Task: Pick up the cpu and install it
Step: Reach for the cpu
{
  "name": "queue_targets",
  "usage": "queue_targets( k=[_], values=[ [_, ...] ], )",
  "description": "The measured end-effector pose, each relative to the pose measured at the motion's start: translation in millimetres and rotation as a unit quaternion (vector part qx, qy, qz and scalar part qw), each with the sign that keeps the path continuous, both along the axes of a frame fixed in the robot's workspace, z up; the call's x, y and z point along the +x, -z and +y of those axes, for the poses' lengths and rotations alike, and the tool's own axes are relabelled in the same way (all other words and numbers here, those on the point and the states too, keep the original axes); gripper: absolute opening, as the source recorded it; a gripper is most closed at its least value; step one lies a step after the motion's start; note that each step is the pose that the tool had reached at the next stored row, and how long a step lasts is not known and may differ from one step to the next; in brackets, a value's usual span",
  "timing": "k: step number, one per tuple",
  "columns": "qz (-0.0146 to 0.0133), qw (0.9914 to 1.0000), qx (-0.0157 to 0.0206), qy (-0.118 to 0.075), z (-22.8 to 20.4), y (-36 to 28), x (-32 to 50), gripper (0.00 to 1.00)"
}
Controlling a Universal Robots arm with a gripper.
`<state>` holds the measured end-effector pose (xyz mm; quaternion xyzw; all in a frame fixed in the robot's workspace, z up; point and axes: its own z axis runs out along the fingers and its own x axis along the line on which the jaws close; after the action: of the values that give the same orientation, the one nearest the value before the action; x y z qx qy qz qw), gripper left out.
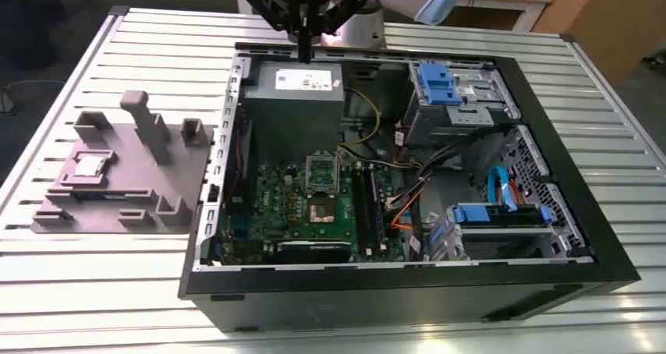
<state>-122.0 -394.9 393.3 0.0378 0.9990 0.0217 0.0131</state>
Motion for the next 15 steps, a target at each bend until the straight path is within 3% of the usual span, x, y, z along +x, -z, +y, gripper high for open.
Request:
queue_targets(
  k=[15],
  values=[
    [0.0000, 1.00000, -0.0001, 0.000, 0.1, 0.0, -7.1, 0.10]
  ],
)
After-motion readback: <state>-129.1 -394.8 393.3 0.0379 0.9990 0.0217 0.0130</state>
